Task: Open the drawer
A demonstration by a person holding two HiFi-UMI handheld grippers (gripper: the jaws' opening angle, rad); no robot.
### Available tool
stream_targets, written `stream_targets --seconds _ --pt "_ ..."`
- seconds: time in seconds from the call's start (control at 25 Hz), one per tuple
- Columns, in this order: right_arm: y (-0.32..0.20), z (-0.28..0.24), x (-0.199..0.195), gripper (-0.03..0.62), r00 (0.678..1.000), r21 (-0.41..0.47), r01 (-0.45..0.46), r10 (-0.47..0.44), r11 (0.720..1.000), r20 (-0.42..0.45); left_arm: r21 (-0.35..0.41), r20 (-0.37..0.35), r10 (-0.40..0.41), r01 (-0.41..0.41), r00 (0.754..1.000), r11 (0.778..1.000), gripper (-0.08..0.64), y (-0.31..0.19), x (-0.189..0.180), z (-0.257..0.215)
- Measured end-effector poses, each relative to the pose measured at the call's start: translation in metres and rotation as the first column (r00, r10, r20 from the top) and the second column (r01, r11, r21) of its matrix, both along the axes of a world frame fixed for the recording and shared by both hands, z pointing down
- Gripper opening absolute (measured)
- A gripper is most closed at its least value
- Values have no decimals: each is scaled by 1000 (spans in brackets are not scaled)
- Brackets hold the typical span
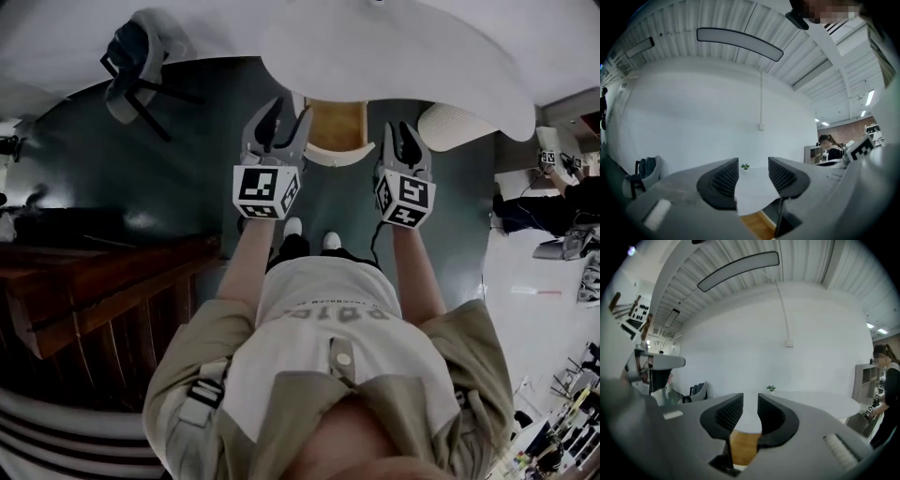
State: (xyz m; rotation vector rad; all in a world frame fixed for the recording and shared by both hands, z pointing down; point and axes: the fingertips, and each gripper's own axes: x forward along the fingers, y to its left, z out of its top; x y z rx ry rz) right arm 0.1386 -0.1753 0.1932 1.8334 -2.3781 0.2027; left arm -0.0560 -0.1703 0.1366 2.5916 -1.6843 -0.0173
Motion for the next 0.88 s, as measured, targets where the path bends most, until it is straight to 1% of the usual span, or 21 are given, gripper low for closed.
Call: stream_targets --seconds 0.12,0.32,0.4,0.48,0.52,0.56,0.68,0.88 --pt "11 -29 1 87 1000 51 -6 4 999 27 13 11 6 -6 1000 1000 204 12 0 -7" --pt "21 -70 -2 60 1000 147 4 -1 989 -22 81 59 -19 15 998 997 175 22 -7 -27" --pt "26 -85 -2 35 999 193 3 5 981 -38 107 83 -35 26 996 994 136 25 -10 -35" --pt "30 -97 -1 5 999 236 2 9 972 -44 127 112 -52 38 992 991 69 28 -13 -40" --pt "32 -101 -2 5 999 250 6 5 968 -46 134 126 -60 43 990 990 32 29 -15 -40" --pt "34 -103 -3 5 999 258 14 -2 966 -46 142 137 -67 48 988 989 2 30 -18 -41" --pt "37 -105 -5 5 999 260 26 -15 965 -44 160 142 -89 66 986 985 0 35 -27 -44" --pt "38 -104 -5 5 999 263 10 -1 965 -35 165 116 -105 85 988 983 1 37 -31 -47"
